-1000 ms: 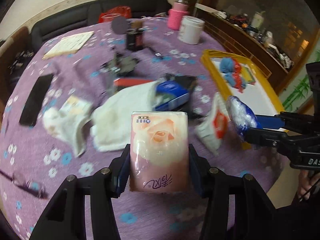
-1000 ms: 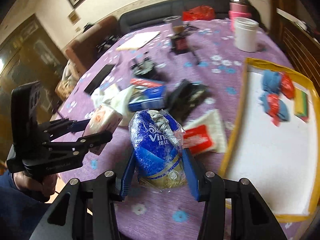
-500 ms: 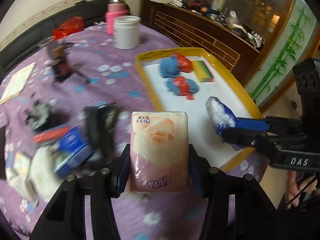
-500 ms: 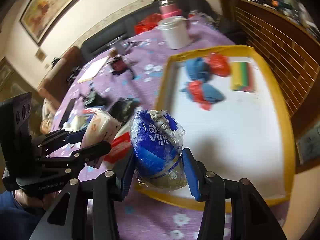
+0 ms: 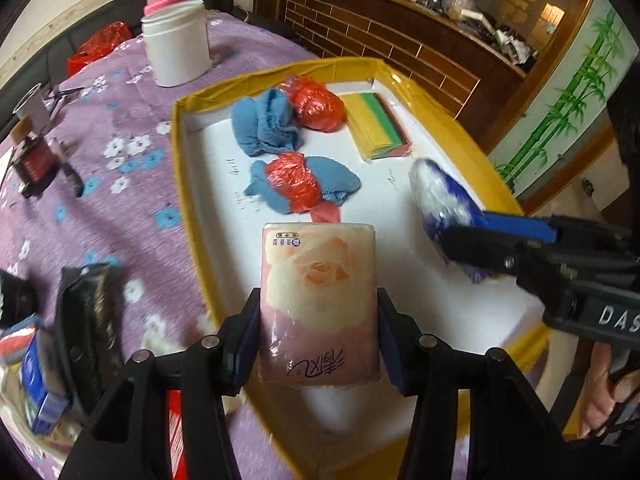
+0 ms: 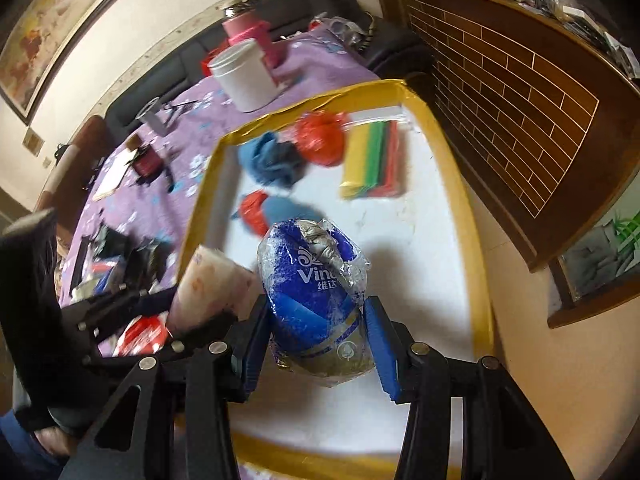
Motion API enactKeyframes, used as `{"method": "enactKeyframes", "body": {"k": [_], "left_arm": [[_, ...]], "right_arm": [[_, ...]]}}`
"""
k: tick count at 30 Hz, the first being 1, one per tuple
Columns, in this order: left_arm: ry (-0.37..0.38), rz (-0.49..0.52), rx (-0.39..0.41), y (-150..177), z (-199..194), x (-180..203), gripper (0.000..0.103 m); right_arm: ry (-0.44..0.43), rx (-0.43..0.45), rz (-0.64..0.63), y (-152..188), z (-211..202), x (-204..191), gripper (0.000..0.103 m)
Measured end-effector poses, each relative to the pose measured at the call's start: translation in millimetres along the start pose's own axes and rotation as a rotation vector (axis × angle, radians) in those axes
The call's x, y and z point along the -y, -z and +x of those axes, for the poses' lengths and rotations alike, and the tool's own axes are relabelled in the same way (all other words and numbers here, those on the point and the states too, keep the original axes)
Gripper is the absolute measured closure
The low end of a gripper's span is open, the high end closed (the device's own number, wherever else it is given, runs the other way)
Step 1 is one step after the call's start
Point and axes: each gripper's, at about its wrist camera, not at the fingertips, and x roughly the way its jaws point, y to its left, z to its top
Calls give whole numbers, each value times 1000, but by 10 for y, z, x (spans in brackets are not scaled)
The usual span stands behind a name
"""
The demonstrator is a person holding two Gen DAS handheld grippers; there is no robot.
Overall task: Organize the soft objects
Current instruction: 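Carry the tissue pack and bread bag over the tray with both tools, then lower both items into the tray and open both tools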
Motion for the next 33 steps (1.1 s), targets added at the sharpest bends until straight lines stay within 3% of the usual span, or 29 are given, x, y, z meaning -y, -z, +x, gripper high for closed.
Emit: {"method": "enactKeyframes", "body": {"k": [14,17,21,33], "left_arm": [[-37,-34,0,-195,236,-23,51],[-28,-27,3,-198,212,-2,50],[-20,-28,13,-183,141,18,45],[-8,-27,45,42,-238,-26,44]], "right_arm": [[41,-36,-33,-331,409,81,51],[35,-49,-29,-342,420,71,44],[35,-31,-24,-333,348,44,42],[-34,26,6,-148,-35,-230,41]]}}
